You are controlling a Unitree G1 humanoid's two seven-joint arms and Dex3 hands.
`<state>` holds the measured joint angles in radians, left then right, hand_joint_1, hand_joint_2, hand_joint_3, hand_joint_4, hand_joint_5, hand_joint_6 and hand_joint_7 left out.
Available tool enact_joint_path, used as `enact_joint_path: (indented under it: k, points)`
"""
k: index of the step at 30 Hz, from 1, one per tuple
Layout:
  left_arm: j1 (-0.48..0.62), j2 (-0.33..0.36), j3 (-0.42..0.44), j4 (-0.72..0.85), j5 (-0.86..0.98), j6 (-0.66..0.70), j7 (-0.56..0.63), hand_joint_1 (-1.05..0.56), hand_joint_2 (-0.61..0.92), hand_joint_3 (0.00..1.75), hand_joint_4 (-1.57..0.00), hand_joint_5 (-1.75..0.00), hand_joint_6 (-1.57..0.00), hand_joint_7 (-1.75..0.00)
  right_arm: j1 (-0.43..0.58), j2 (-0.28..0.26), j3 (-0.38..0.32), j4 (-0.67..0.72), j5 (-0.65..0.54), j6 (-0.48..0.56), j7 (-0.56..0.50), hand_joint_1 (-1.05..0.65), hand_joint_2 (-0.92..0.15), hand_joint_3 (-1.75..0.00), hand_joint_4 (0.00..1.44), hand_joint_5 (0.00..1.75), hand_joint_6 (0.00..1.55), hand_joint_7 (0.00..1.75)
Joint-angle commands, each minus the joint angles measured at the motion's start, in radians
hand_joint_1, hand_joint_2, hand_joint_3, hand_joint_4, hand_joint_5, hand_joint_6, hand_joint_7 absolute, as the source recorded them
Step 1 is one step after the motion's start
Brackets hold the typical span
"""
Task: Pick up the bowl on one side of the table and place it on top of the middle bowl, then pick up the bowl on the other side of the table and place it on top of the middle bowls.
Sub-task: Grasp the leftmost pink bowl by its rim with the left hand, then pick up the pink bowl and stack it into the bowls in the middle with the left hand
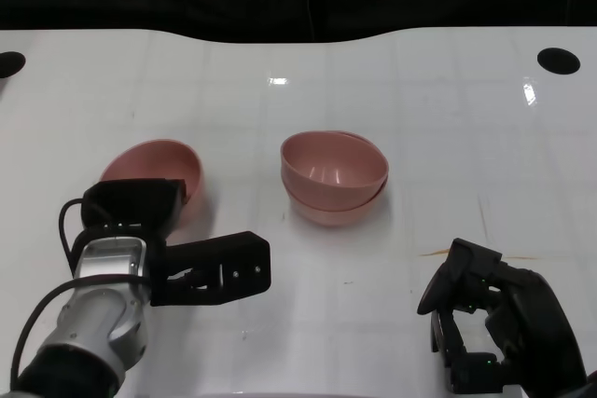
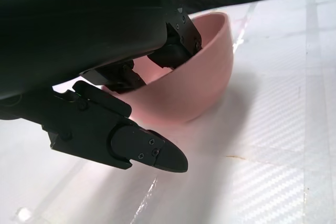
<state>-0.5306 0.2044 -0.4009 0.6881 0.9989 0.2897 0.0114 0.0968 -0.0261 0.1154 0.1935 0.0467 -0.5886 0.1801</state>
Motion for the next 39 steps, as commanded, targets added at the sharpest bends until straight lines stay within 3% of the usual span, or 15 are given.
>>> enact_joint_path:
  k: [1,3,4,7,14,16,17,21,24,26,30,32,33,35,39]
  points:
    - [-0.052,0.004,-0.03,0.102,-0.037,-0.036,0.046,-0.48,0.92,0.07,-0.85,-0.32,-0.63,-0.04,0.009,-0.005,-0.013,-0.013,0.007,-0.002,0.003,-0.13,-0.32,-1.5,0.91,1.75,0.79,1.63]
    - [-0.061,0.012,-0.05,0.148,-0.052,-0.091,0.106,-0.4,0.92,0.08,-0.75,-1.13,-0.87,-0.05,0.013,-0.004,-0.013,-0.016,0.005,0.0,0.001,-0.14,-0.32,-1.49,0.9,1.75,0.79,1.62]
    - [-0.064,0.015,-0.057,0.162,-0.058,-0.109,0.131,-0.39,0.92,0.1,-0.77,-1.39,-0.97,-0.07,0.014,-0.004,-0.013,-0.018,0.003,0.001,0.0,-0.14,-0.32,-1.49,0.9,1.75,0.79,1.62]
    - [-0.057,0.03,-0.061,0.188,-0.084,-0.198,0.27,-0.37,0.92,0.11,-0.84,-1.7,-1.12,-0.13,0.016,-0.003,-0.013,-0.02,-0.003,0.002,-0.005,-0.14,-0.33,-1.48,0.9,1.75,0.79,1.6]
    - [-0.048,0.078,-0.073,0.073,-0.087,-0.233,0.396,-0.37,0.92,0.14,-0.83,-1.75,-1.16,-0.17,0.012,0.001,-0.013,-0.01,-0.004,-0.002,-0.003,-0.16,-0.33,-1.45,0.9,1.75,0.79,1.58]
    - [-0.046,0.092,-0.071,0.028,-0.09,-0.234,0.394,-0.37,0.92,0.14,-0.84,-1.75,-0.91,-0.74,0.012,0.003,-0.014,-0.008,0.0,0.0,-0.002,-0.17,-0.33,-1.44,0.9,1.75,0.79,1.58]
    - [-0.047,0.102,-0.07,-0.002,-0.089,-0.237,0.396,-0.37,0.92,0.14,-0.84,-1.75,-0.81,-0.91,0.013,0.002,-0.014,-0.01,-0.003,0.0,-0.004,-0.17,-0.33,-1.44,0.9,1.75,0.79,1.58]
    - [-0.045,0.127,-0.066,-0.091,-0.081,-0.244,0.411,-0.35,0.92,0.09,-0.87,-1.75,-0.84,-0.81,0.015,0.002,-0.014,-0.014,-0.012,0.001,-0.009,-0.17,-0.34,-1.44,0.9,1.75,0.8,1.58]
    - [-0.049,0.142,-0.064,-0.172,-0.072,-0.252,0.406,-0.32,0.92,0.09,-0.89,-1.75,-0.76,-1.19,0.018,0.003,-0.013,-0.019,-0.015,0.009,-0.012,-0.16,-0.35,-1.43,0.9,1.75,0.8,1.58]
    - [-0.057,0.146,-0.058,-0.224,-0.078,-0.265,0.383,-0.3,0.9,0.09,-0.89,-1.75,-0.79,-1.14,0.02,0.002,-0.013,-0.022,-0.016,0.014,-0.012,-0.16,-0.35,-1.43,0.89,1.75,0.8,1.58]
    - [-0.079,0.154,-0.055,-0.293,-0.077,-0.29,0.347,-0.3,0.89,0.04,-0.9,-1.75,-0.95,-0.74,0.018,0.0,-0.013,-0.017,-0.018,0.012,-0.011,-0.16,-0.35,-1.43,0.89,1.75,0.8,1.58]
    - [-0.107,0.147,-0.059,-0.309,-0.074,-0.319,0.346,-0.26,0.89,0.02,-0.9,-1.75,-0.82,-1.21,0.015,0.001,-0.013,-0.012,-0.022,0.009,-0.013,-0.16,-0.35,-1.43,0.89,1.75,0.8,1.58]
    - [-0.12,0.141,-0.061,-0.309,-0.072,-0.33,0.351,-0.26,0.89,0.02,-0.9,-1.75,-0.8,-1.29,0.013,0.001,-0.013,-0.01,-0.022,0.009,-0.013,-0.16,-0.35,-1.43,0.89,1.75,0.8,1.57]
    - [-0.143,0.124,-0.063,-0.302,-0.073,-0.348,0.353,-0.27,0.86,0.01,-0.91,-1.75,-0.82,-1.29,0.01,0.002,-0.013,-0.006,-0.024,0.009,-0.014,-0.16,-0.36,-1.43,0.89,1.75,0.8,1.57]
    - [-0.183,0.092,-0.075,-0.279,-0.075,-0.366,0.337,-0.29,0.82,0.01,-0.91,-1.75,-0.95,-1.04,0.006,0.002,-0.014,-0.001,-0.024,0.01,-0.015,-0.17,-0.36,-1.42,0.9,1.75,0.8,1.57]
